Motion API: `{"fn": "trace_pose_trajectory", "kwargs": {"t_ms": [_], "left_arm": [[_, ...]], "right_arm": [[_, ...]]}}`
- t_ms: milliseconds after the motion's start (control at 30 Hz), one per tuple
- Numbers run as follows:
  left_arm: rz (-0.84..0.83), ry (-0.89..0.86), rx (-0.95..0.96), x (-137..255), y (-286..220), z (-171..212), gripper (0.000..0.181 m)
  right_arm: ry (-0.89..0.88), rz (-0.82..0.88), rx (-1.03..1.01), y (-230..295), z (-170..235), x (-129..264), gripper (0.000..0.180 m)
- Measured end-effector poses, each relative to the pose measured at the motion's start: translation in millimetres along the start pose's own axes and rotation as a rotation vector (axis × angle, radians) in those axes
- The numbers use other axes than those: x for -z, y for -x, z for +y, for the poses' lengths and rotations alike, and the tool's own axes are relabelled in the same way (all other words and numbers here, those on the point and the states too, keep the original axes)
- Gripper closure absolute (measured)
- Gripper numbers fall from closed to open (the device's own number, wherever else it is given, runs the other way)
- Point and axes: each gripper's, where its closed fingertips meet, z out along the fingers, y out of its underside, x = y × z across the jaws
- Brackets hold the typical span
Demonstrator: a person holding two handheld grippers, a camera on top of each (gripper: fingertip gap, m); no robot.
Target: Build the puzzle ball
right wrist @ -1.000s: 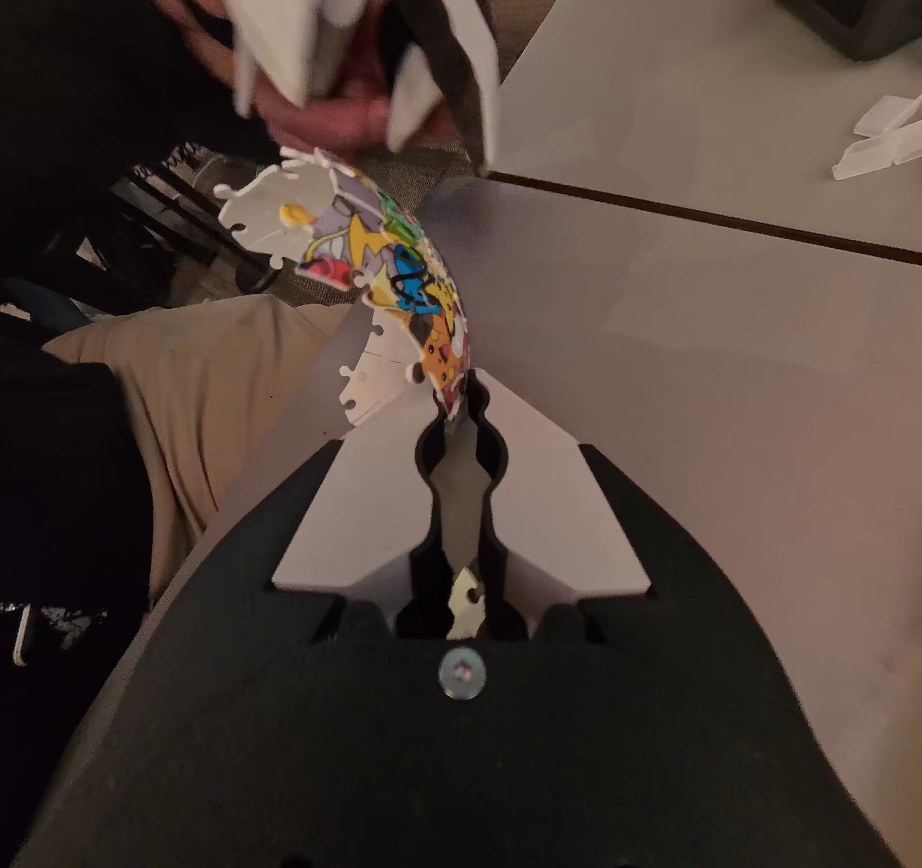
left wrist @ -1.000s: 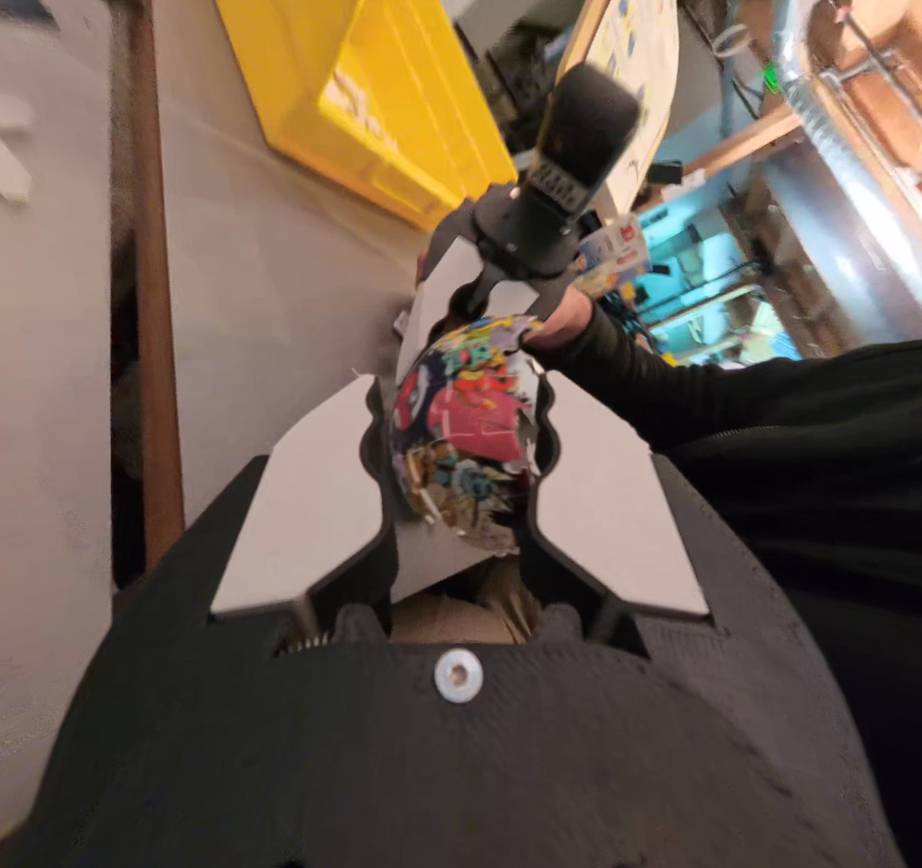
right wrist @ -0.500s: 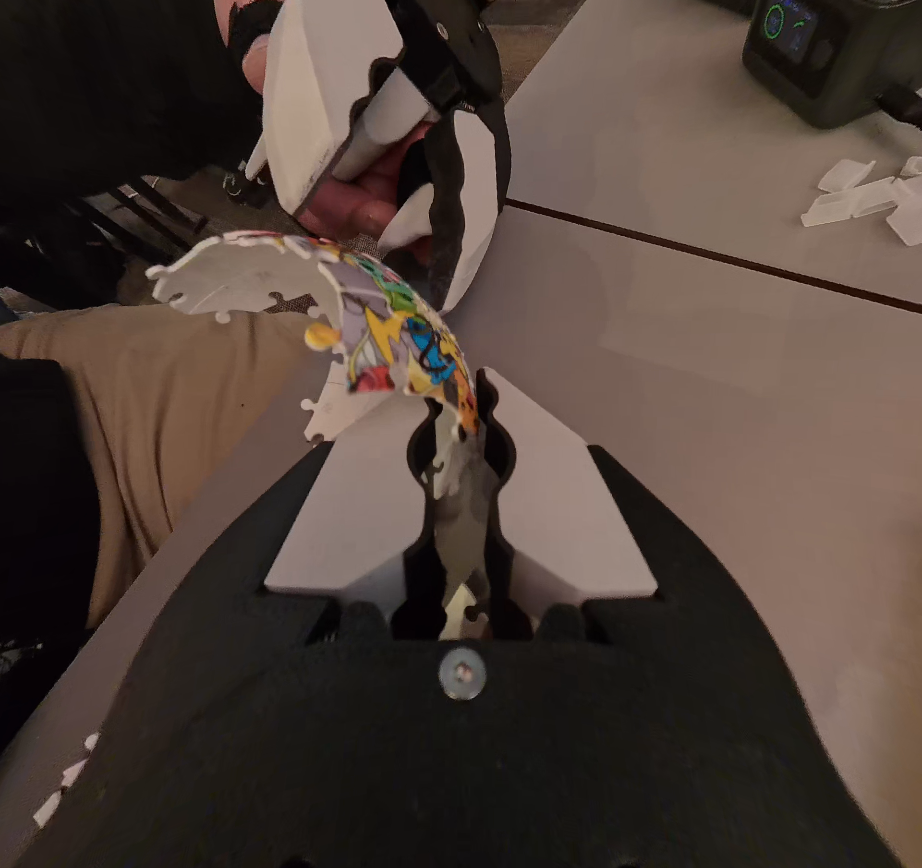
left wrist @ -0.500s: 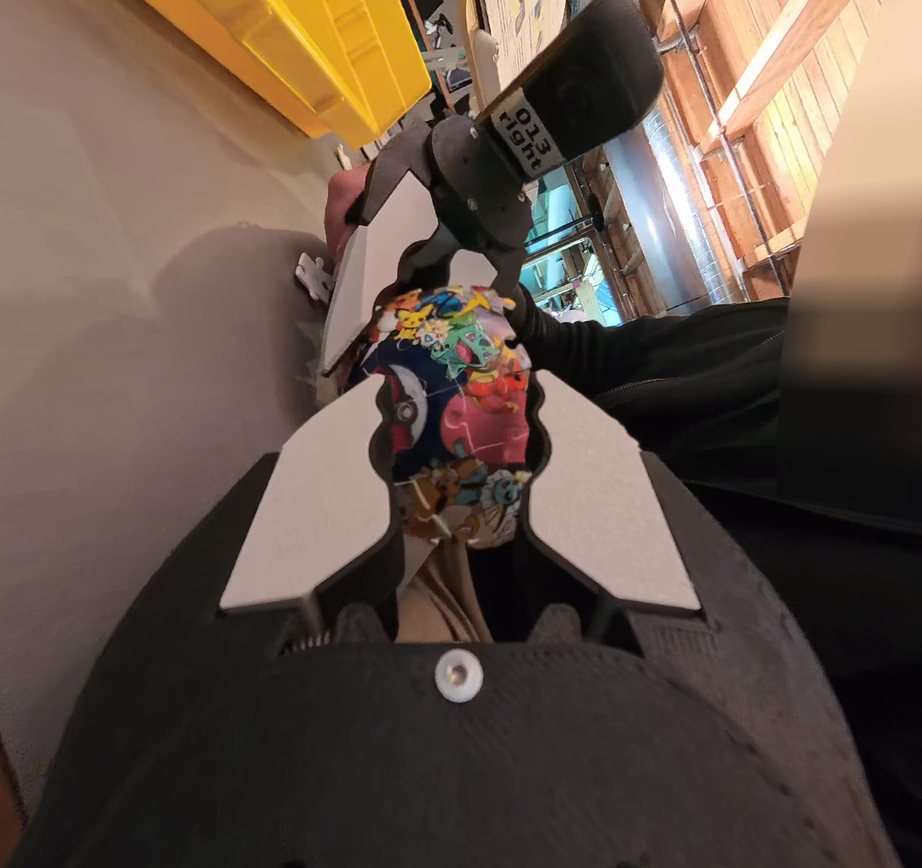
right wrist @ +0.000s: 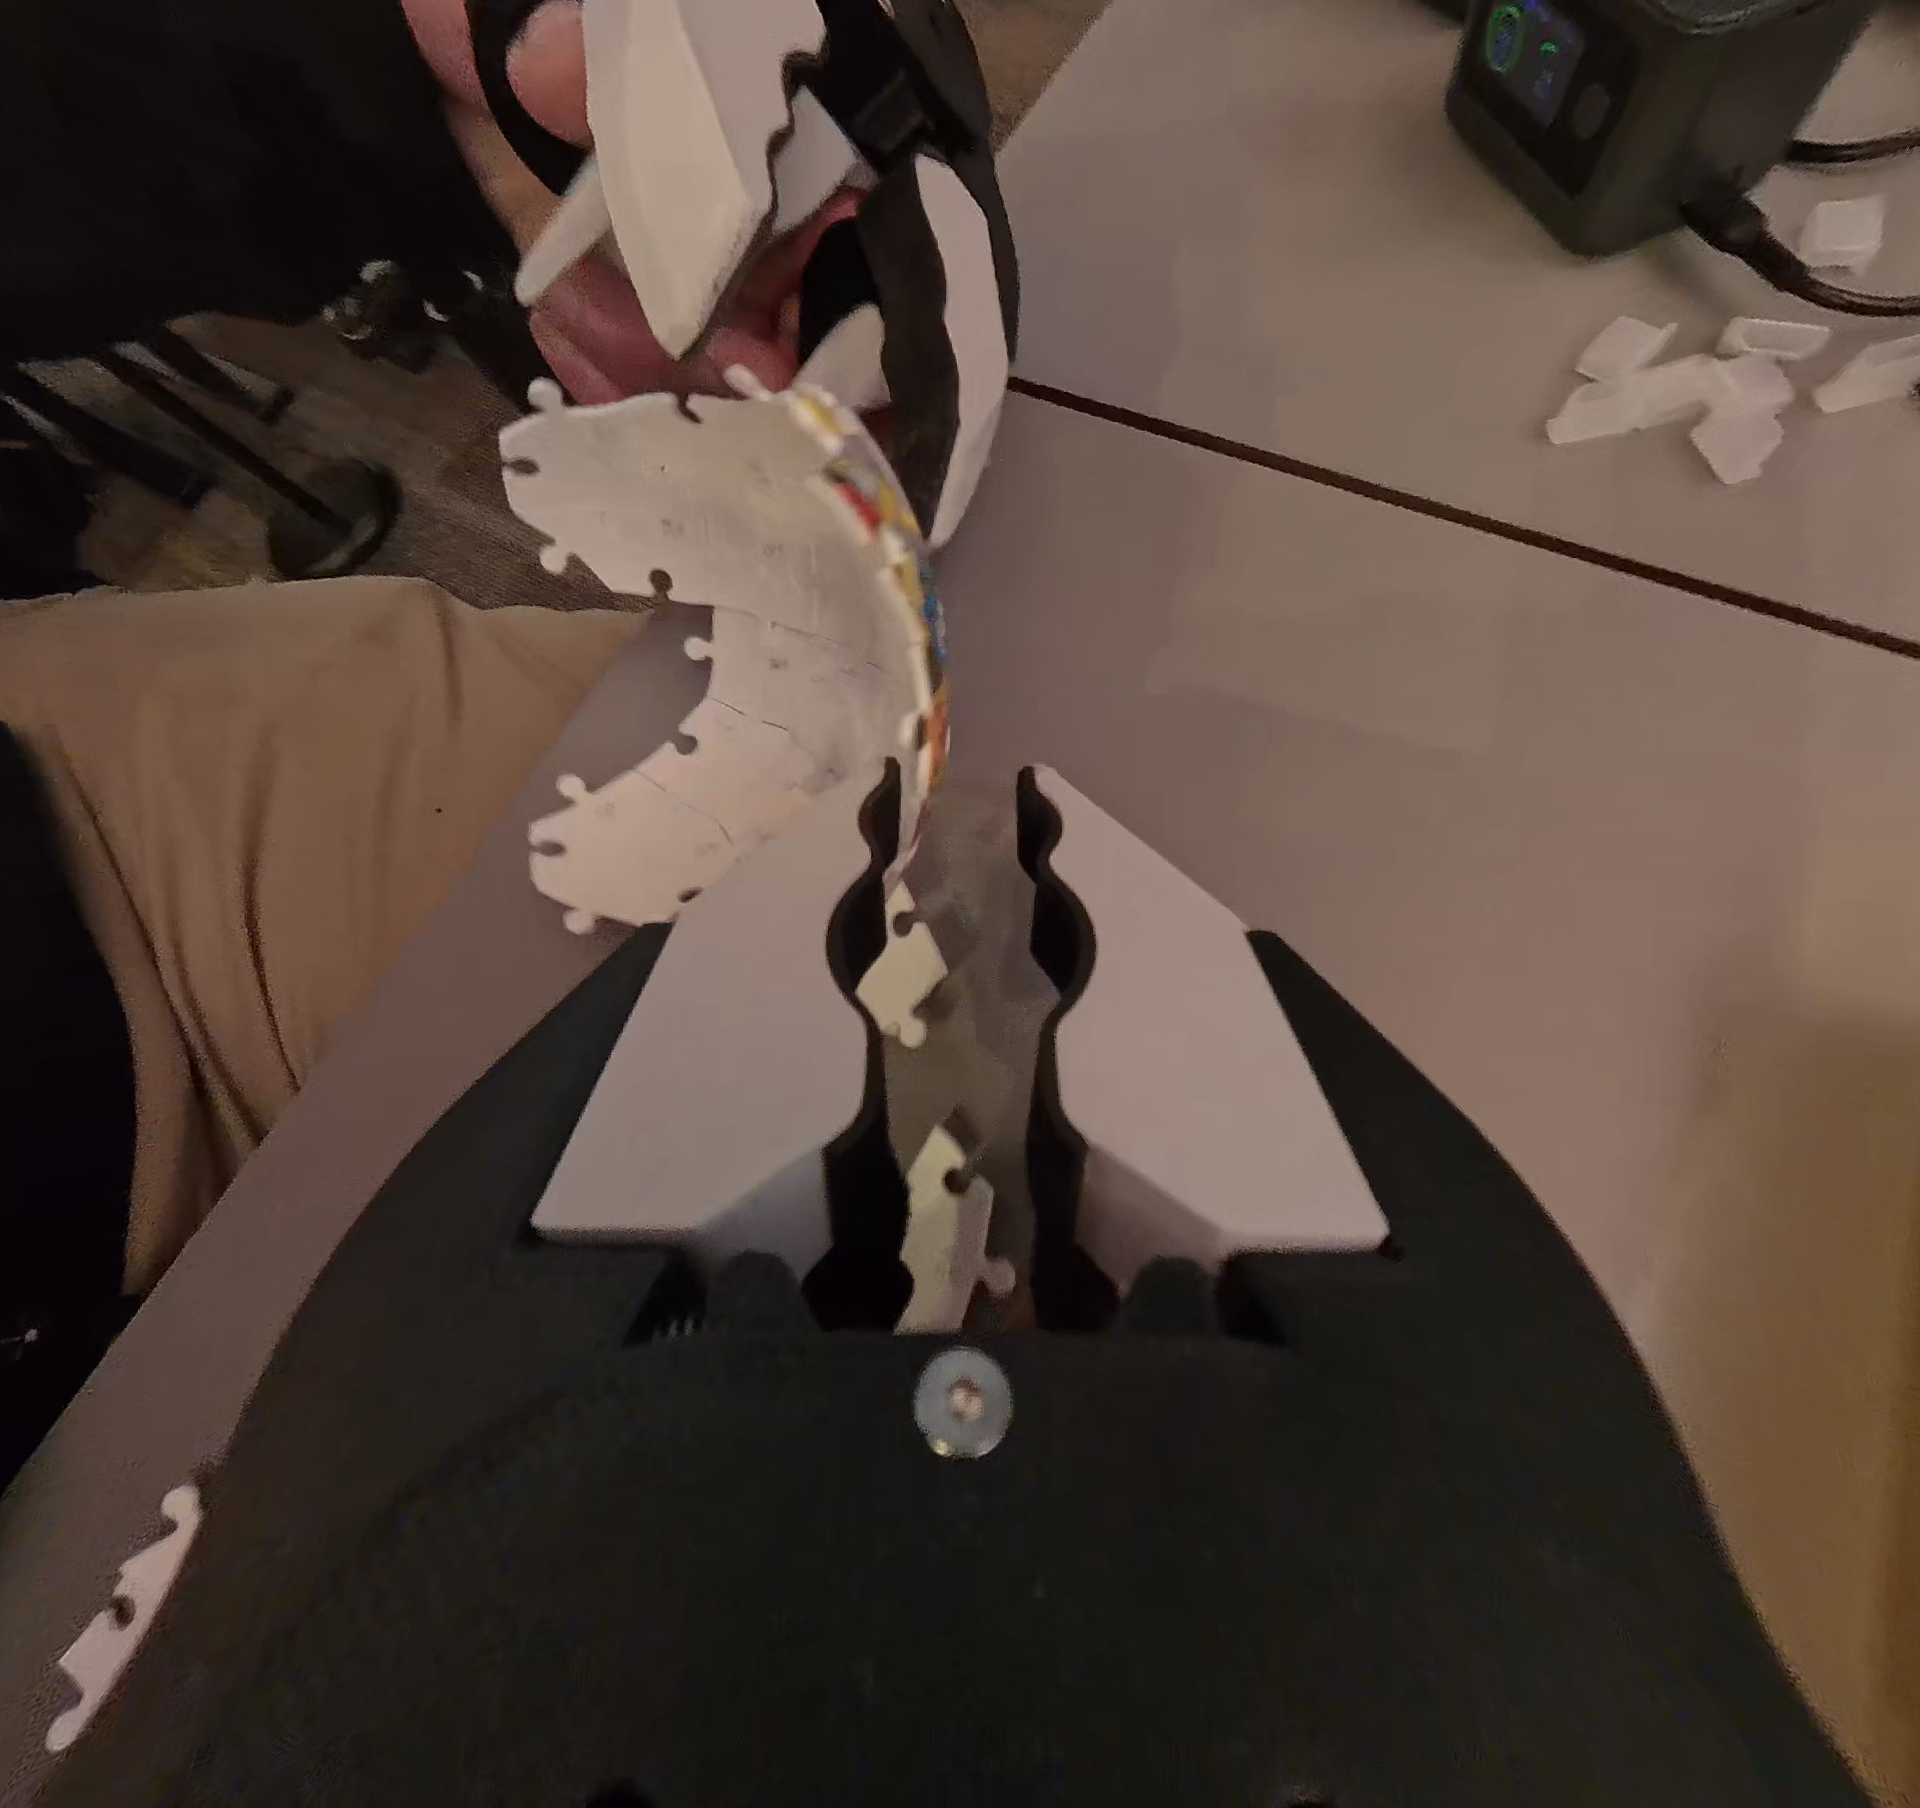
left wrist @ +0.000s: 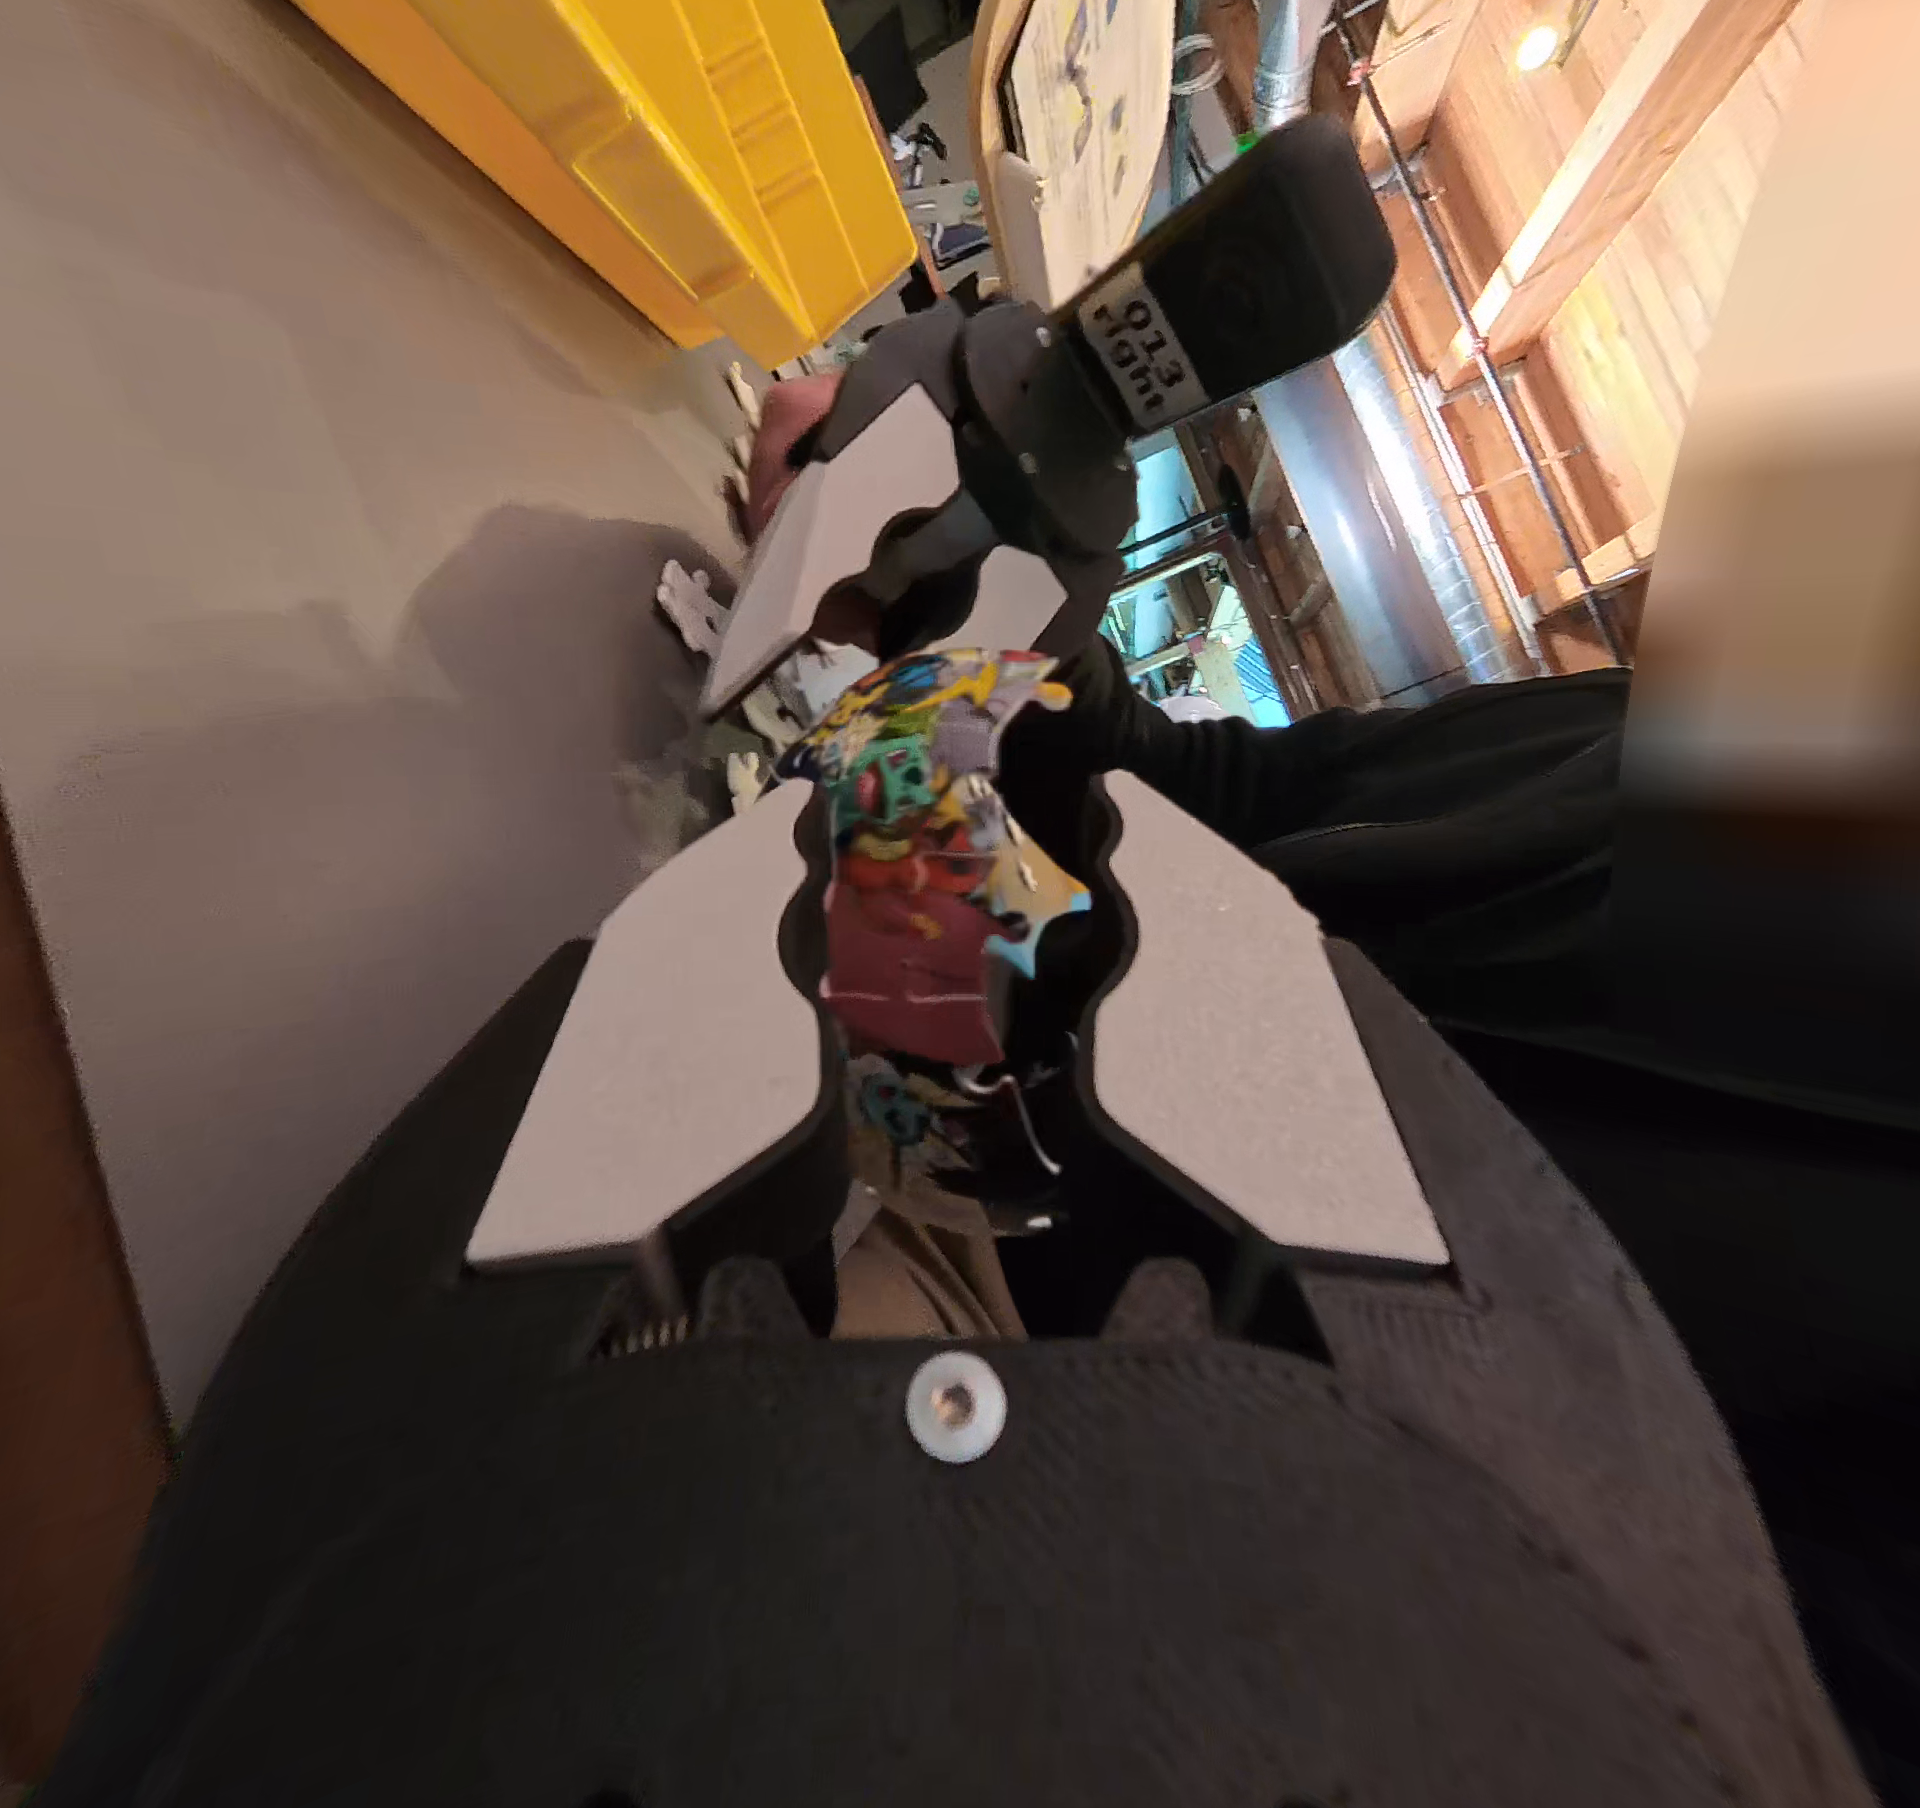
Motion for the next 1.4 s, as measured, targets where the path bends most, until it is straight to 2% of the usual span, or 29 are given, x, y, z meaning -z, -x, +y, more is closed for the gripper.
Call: {"fn": "trace_pose_trajectory", "kwargs": {"t_ms": [33,200,433,567,833,933,1167,1400], "left_arm": [[-0.016,-0.002,-0.013,1.6,0.7,-0.7,0.133],[-0.086,0.016,-0.094,7.8,-6.1,-1.2,0.124],[-0.368,0.191,-0.312,1.5,0.9,8.3,0.117],[-0.501,0.292,-0.345,-1.1,24.0,17.0,0.129],[-0.674,0.403,-0.340,3.4,49.0,26.6,0.151],[-0.707,0.440,-0.339,2.5,54.4,29.7,0.168],[-0.731,0.506,-0.355,0.6,51.4,29.0,0.175],[-0.830,0.603,-0.363,27.1,40.4,18.7,0.177]], "right_arm": [[0.016,0.020,-0.004,-0.5,2.6,4.1,0.154],[0.122,0.074,-0.042,14.4,26.7,18.8,0.148],[0.133,0.201,-0.057,30.1,36.6,17.3,0.146],[0.164,0.286,0.000,31.5,38.8,14.1,0.148],[0.138,0.358,-0.010,38.0,39.1,19.1,0.154],[0.144,0.359,-0.019,41.9,43.4,18.0,0.154],[0.107,0.373,-0.030,44.4,42.3,25.0,0.157],[0.118,0.382,0.003,42.9,45.1,27.9,0.156]]}}
